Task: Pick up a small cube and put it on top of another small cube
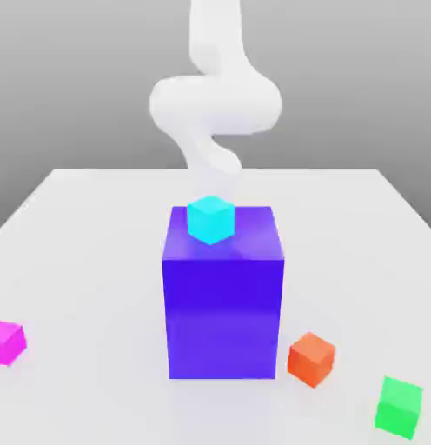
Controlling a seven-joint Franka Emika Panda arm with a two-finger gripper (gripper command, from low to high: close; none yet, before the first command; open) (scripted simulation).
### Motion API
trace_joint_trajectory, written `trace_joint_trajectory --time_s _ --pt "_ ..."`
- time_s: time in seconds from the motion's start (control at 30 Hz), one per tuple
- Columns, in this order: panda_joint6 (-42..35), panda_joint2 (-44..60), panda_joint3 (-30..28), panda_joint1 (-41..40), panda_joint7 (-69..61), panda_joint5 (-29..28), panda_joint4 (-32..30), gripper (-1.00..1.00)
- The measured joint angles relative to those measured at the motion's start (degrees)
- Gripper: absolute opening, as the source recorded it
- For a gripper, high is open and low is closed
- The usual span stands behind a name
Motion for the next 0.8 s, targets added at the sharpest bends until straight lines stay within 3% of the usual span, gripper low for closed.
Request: trace_joint_trajectory --time_s 0.4,0.6,0.8 --pt "10.13 24.72 -15.62 -3.3 -15.77 2.45 -4.19 0.0" --pt "14.9 37.62 -22.02 -7.24 -26.7 8.07 -6.18 0.0" --pt "19.39 50.88 -22.96 -14.49 -38.56 14.98 -8.05 0.0"
